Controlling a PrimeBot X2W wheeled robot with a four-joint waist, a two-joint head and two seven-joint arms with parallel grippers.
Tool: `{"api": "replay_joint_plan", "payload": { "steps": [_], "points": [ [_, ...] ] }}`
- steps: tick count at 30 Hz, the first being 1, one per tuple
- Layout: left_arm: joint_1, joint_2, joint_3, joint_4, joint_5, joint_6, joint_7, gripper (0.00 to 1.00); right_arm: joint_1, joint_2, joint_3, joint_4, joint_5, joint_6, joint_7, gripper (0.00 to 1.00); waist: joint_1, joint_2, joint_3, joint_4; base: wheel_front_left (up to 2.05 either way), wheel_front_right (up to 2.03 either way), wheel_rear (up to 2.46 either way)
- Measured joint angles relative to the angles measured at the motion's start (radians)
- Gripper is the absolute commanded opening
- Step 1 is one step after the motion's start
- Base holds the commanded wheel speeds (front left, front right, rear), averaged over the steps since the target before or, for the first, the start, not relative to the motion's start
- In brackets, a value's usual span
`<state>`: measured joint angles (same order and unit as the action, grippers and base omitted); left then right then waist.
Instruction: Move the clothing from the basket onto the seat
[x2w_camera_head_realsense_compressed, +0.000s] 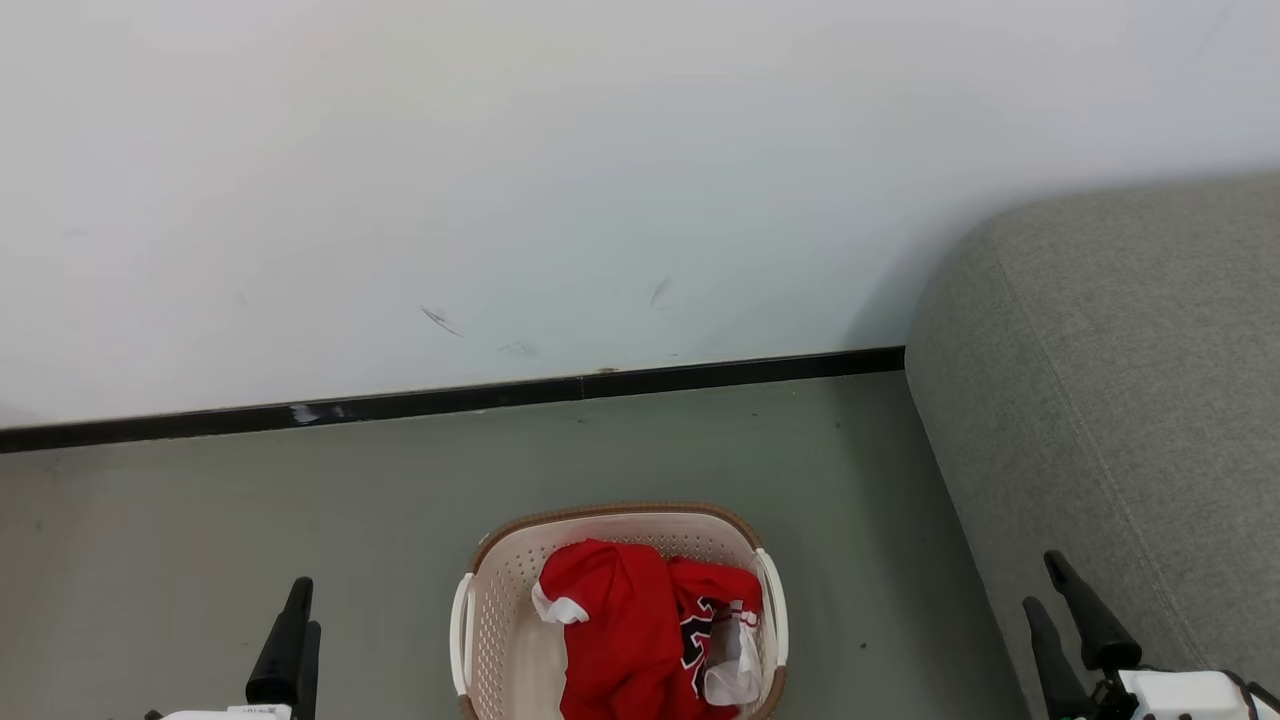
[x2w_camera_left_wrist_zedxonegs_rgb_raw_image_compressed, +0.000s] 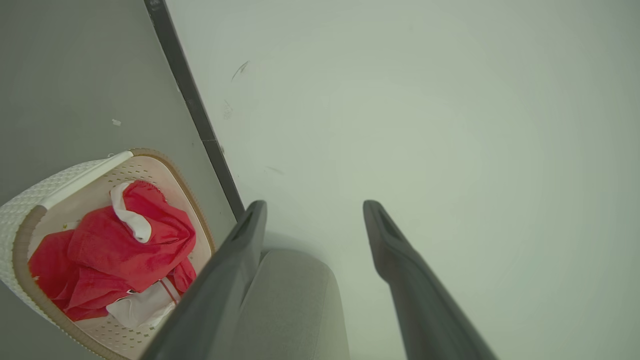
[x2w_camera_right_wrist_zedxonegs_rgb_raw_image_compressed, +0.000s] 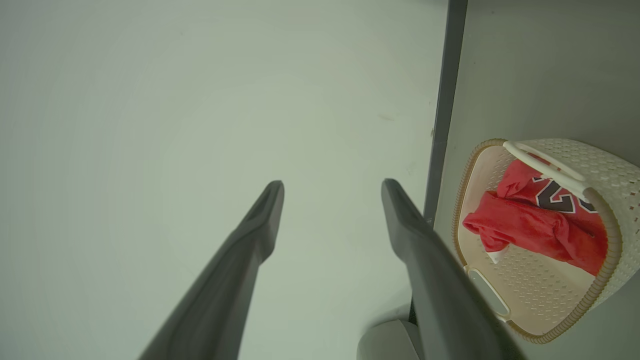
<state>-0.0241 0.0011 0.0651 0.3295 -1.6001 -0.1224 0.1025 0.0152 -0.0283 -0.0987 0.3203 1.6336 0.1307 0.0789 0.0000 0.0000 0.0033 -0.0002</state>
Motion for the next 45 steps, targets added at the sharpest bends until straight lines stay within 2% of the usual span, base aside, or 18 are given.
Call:
{"api": "replay_joint_plan", "payload": {
  "steps": [14, 21, 34, 39, 45],
  "points": [
    [0.000, 0.003, -0.049, -0.029, 0.073, 0.000, -0.055, 1.00, 0.000, -0.004, 0.047, -0.024, -0.114, 0.000, -0.053, 1.00, 0.0008, 0.0001, -0.002, 0.001, 0.00, 0.00, 0.00],
    [-0.001, 0.007, -0.067, -0.045, 0.128, 0.007, -0.079, 1.00, -0.003, -0.021, 0.064, -0.033, -0.220, 0.000, -0.074, 1.00, 0.0051, 0.0000, -0.005, 0.002, 0.00, 0.00, 0.00],
    [-0.010, 0.024, -0.081, -0.093, 0.349, 0.023, -0.125, 1.00, -0.014, -0.030, 0.088, -0.060, -0.455, 0.000, -0.116, 1.00, 0.0159, 0.0000, -0.019, 0.005, 0.00, 0.00, 0.00],
    [-0.010, 0.033, -0.102, -0.113, 0.453, 0.032, -0.146, 1.00, -0.015, -0.031, 0.109, -0.065, -0.550, 0.000, -0.133, 1.00, 0.0174, 0.0000, -0.024, 0.006, 0.00, 0.00, 0.00],
    [-0.010, 0.049, -0.128, -0.133, 0.588, 0.051, -0.167, 1.00, -0.015, -0.032, 0.139, -0.071, -0.660, 0.000, -0.153, 1.00, 0.0166, 0.0000, -0.029, 0.007, 0.00, 0.00, 0.00]
  ]
}}
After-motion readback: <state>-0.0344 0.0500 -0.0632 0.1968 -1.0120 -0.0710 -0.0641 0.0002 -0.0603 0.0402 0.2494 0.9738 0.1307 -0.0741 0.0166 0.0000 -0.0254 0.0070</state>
